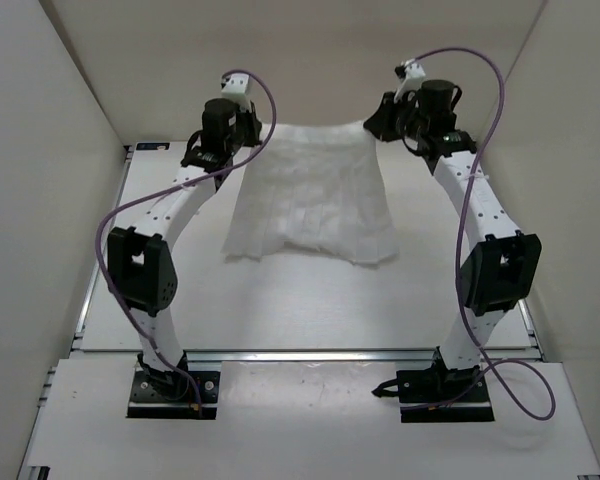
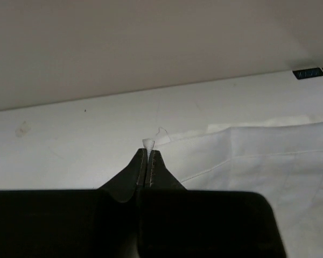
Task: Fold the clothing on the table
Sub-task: Fold the skirt
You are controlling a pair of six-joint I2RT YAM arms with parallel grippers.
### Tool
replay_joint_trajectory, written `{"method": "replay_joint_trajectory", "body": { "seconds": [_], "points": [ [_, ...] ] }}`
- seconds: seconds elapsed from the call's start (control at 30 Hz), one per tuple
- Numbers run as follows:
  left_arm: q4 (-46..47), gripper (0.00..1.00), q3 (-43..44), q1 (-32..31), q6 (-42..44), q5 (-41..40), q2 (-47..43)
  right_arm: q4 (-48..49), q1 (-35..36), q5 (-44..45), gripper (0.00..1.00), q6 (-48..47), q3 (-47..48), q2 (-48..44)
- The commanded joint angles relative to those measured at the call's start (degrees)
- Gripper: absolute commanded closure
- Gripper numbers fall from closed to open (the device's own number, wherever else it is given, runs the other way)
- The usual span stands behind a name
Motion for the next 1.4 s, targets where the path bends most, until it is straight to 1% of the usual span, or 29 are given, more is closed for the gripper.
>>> {"method": "replay_joint_trajectory", "body": {
  "seconds": [0.0, 0.07, 0.1, 0.17, 0.2, 0.23, 0.27, 0.33, 0.37, 0.4, 0.43, 0.47, 0.5, 0.53, 0.57, 0.67, 0.7, 0.77, 0.8, 0.83, 0.9, 0.97, 1.03, 1.1, 1.13, 1.17, 1.23, 1.27, 1.37],
  "points": [
    [1.1, 1.0, 14.2, 0.8, 0.2, 0.3, 2.4, 1.3, -2.3, 1.6, 1.0, -3.5, 14.6, 1.9],
    [1.2, 1.0, 16.3, 0.5, 1.2, -0.2, 1.9, 2.4, -2.9, 1.5, 1.0, -3.4, 15.9, 1.3],
    [0.7, 1.0, 15.9, -0.2, 1.7, -0.6, 1.5, 2.2, -2.9, 1.3, 1.0, -3.3, 15.1, 0.4],
    [0.6, 1.0, 11.2, -1.9, 4.6, -2.7, -1.2, 2.1, -2.0, 2.3, 1.0, -4.3, 11.1, -1.7],
    [0.7, 1.0, 9.0, -1.9, 5.2, -2.7, -3.0, 2.4, -1.3, 3.2, 1.0, -4.7, 6.6, -3.9],
    [1.5, 1.0, 4.9, -2.6, 5.4, -3.3, -5.0, 3.4, -0.7, 3.6, 1.0, -5.2, 0.1, -7.0],
    [1.9, 1.0, 2.4, -3.1, 4.8, -3.8, -6.4, 5.7, -0.2, 3.0, 1.0, -4.8, -3.5, -8.2],
    [2.8, 1.0, -8.9, -4.0, 3.0, -4.2, -11.9, 14.5, 0.1, 1.5, 1.0, -1.3, -21.2, -16.8],
    [3.0, 1.0, -15.4, -5.1, 2.6, -4.9, -13.5, 16.0, 0.0, 0.9, 1.0, -0.2, -25.3, -18.9],
    [4.6, 1.0, -19.2, -6.3, 1.6, -5.6, -17.0, 17.9, 0.7, 0.7, 1.0, 1.9, -33.2, -22.2],
    [5.0, 1.0, -25.3, -6.7, 1.7, -6.0, -20.9, 17.7, 0.3, 1.0, 0.99, 2.4, -39.2, -25.6],
    [4.8, 1.0, -31.1, -8.3, 0.1, -6.6, -23.8, 16.7, 1.4, 1.2, 1.0, 3.4, -41.8, -28.6],
    [3.9, 1.0, -33.7, -9.6, -0.9, -6.5, -25.3, 14.3, 2.4, 1.7, 1.0, 3.6, -46.2, -30.4],
    [1.3, 1.0, -37.8, -9.6, -3.0, -6.1, -28.4, 12.3, 3.4, 2.3, 1.0, 4.5, -50.0, -33.4],
    [-1.3, 1.0, -41.5, -11.2, -3.6, -5.4, -31.4, 10.1, 5.4, 3.3, 1.0, 4.3, -52.8, -37.0],
    [-6.3, 1.0, -48.4, -14.8, -7.9, -7.5, -39.9, 9.0, 9.6, 5.5, 1.0, 9.1, -59.1, -44.8],
    [-6.6, 1.0, -50.0, -15.0, -8.8, -8.6, -41.4, 11.0, 9.7, 4.4, 1.0, 11.5, -60.9, -45.7],
    [-8.4, 1.0, -51.4, -12.3, -9.5, -7.6, -42.8, 15.2, 9.6, 3.4, 1.0, 15.0, -65.6, -45.8],
    [-8.2, 1.0, -51.5, -9.3, -9.2, -5.6, -41.8, 16.1, 8.9, 1.9, 1.0, 15.5, -65.8, -45.4],
    [-8.1, 1.0, -51.5, -6.9, -8.8, -4.5, -40.8, 17.6, 7.5, 1.0, 1.0, 15.8, -66.2, -42.9],
    [-7.4, 1.0, -48.4, -5.7, -6.9, -4.3, -36.3, 18.4, 6.4, -1.1, 1.0, 15.3, -64.6, -37.6],
    [-5.2, 1.0, -45.4, -5.8, -4.0, -6.2, -32.3, 18.3, 5.9, 0.5, 1.0, 12.8, -60.6, -34.5],
    [-2.7, 1.0, -41.3, -6.2, -1.8, -6.8, -26.6, 19.1, 4.2, 0.3, 1.0, 11.5, -57.8, -31.1],
    [0.1, 1.0, -37.7, -5.4, -0.7, -6.9, -21.3, 20.3, 2.1, -0.5, 1.0, 11.0, -54.5, -25.8],
    [0.4, 1.0, -34.7, -4.9, -0.8, -6.4, -17.7, 20.7, 0.7, -0.9, 1.0, 11.0, -53.7, -25.0],
    [1.1, 1.0, -33.3, -5.2, -0.8, -6.9, -15.8, 20.9, 0.0, -1.1, 1.0, 10.7, -51.8, -22.4],
    [2.9, 1.0, -27.8, -4.7, -0.9, -6.5, -8.8, 21.4, -1.2, -1.1, 1.0, 9.8, -48.3, -17.3],
    [4.4, 1.0, -26.9, -4.8, -0.8, -6.7, -6.9, 21.7, -1.6, -1.3, 1.0, 9.8, -47.3, -16.1],
    [4.6, 1.0, -17.8, -4.2, -2.5, -5.5, 5.0, 22.4, -2.6, -2.0, 1.0, 9.1, -42.8, -9.3]
  ]
}}
